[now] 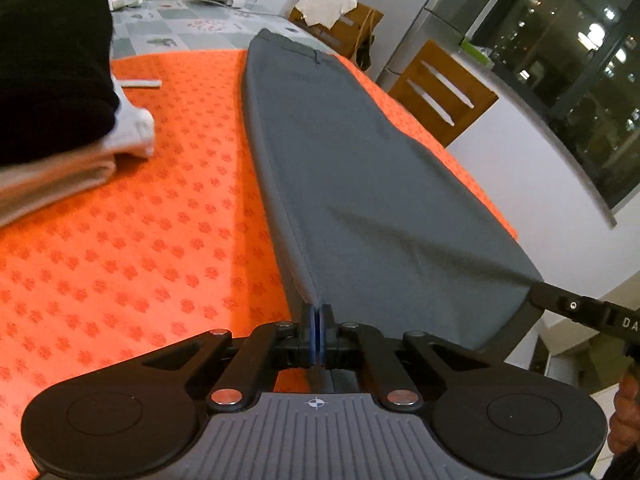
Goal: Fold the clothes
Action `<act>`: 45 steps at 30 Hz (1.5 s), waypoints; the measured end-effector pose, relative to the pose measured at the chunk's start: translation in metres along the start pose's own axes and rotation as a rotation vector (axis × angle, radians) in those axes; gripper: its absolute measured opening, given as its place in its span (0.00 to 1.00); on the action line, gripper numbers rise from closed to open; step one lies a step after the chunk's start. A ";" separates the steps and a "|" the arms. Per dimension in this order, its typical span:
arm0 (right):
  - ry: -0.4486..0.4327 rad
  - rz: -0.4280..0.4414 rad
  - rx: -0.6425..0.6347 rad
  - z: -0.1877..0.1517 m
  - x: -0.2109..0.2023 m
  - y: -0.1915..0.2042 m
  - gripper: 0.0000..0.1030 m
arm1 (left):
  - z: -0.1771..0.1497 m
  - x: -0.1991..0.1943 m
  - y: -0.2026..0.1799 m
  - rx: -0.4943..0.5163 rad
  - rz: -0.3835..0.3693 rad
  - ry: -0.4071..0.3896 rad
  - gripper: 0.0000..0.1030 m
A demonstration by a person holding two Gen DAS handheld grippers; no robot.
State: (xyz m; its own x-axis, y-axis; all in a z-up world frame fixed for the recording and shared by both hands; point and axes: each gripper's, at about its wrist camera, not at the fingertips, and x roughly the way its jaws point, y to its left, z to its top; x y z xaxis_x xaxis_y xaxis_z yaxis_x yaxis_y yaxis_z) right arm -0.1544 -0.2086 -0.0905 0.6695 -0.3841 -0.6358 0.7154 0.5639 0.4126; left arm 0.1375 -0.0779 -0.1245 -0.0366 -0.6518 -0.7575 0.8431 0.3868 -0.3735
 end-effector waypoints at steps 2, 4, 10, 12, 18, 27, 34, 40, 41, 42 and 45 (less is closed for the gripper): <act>0.025 -0.022 0.000 -0.004 0.006 0.002 0.04 | 0.000 0.001 0.009 0.013 0.002 0.018 0.04; 0.078 -0.055 -0.005 -0.015 0.019 0.000 0.04 | -0.006 0.010 0.018 0.007 0.008 0.052 0.04; 0.161 -0.102 -0.002 -0.036 0.039 -0.008 0.26 | -0.012 0.024 0.026 -0.007 0.009 0.079 0.05; 0.126 -0.087 0.014 -0.032 0.035 -0.012 0.35 | -0.012 0.024 0.028 -0.008 0.004 0.079 0.05; 0.035 -0.058 0.098 -0.006 0.037 -0.035 0.35 | -0.014 0.026 0.033 -0.042 0.000 0.082 0.05; -0.015 -0.043 0.118 0.061 0.067 -0.065 0.32 | -0.012 0.014 0.018 -0.063 0.050 0.001 0.10; -0.006 0.007 0.093 0.113 0.109 -0.104 0.27 | 0.022 0.009 -0.055 0.076 0.066 -0.144 0.41; 0.082 0.097 0.057 0.151 0.152 -0.143 0.12 | 0.047 0.076 -0.122 0.019 0.064 -0.110 0.42; 0.095 0.109 0.037 0.155 0.158 -0.147 0.12 | 0.049 0.087 -0.133 0.020 0.072 -0.103 0.42; 0.108 0.121 0.019 0.159 0.164 -0.152 0.12 | 0.051 0.097 -0.140 0.018 0.082 -0.097 0.42; 0.158 0.162 -0.015 0.165 0.178 -0.162 0.12 | 0.055 0.130 -0.160 -0.006 0.137 -0.070 0.42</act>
